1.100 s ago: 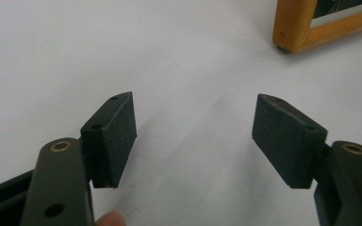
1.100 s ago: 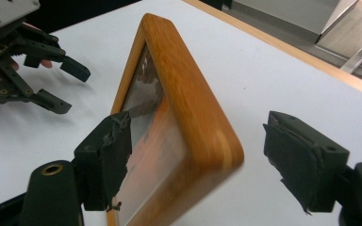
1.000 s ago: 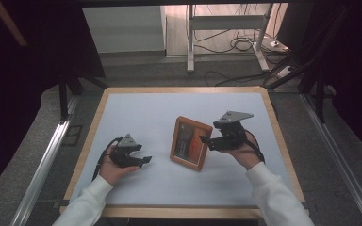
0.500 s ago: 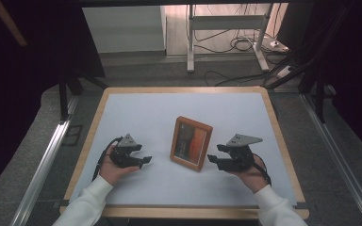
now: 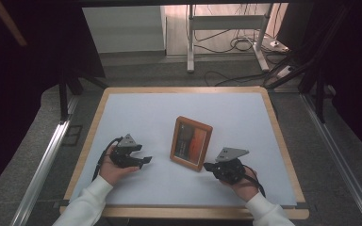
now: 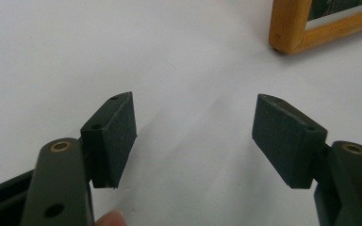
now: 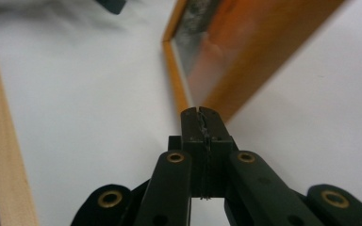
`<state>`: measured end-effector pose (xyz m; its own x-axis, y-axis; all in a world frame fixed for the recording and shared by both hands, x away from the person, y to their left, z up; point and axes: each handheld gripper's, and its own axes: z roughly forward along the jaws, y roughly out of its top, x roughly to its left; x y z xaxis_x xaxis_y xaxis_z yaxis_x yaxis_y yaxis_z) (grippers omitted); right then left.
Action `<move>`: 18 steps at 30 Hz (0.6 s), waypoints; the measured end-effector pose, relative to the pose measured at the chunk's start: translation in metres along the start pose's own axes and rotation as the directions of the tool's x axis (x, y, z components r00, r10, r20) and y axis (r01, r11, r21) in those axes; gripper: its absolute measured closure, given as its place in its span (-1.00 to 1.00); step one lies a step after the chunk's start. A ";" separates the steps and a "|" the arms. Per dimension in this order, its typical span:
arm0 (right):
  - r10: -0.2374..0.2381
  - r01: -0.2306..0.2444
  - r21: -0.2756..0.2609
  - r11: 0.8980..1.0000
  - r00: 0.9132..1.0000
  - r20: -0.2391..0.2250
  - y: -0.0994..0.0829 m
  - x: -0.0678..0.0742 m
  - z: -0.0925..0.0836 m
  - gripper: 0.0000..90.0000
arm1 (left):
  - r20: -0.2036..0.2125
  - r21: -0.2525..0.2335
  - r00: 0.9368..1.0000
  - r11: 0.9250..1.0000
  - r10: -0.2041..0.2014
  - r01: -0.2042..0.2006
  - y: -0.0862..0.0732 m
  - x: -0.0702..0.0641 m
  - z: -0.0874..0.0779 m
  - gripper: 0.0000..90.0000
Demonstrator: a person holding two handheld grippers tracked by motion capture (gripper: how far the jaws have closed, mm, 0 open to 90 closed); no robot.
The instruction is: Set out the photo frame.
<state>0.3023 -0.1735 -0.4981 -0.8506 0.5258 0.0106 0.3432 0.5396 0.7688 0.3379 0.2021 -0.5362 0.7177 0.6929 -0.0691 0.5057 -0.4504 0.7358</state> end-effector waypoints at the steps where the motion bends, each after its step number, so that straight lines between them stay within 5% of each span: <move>1: -0.008 0.008 0.003 1.000 1.000 -0.007 0.000 0.003 0.003 0.99 | 0.001 0.000 1.000 1.000 0.001 -0.001 0.000 0.000 0.000 -0.32; 18: -0.059 0.060 0.054 0.997 0.998 -0.037 0.004 0.022 0.029 0.99 | 0.004 0.011 1.000 1.000 0.009 -0.009 0.000 -0.001 0.002 -0.32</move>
<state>0.2966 -0.1407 -0.5137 -0.8832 0.4689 -0.0110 0.3123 0.6054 0.7321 0.3382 0.2003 -0.5375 0.7243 0.6864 -0.0651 0.5043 -0.4630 0.7289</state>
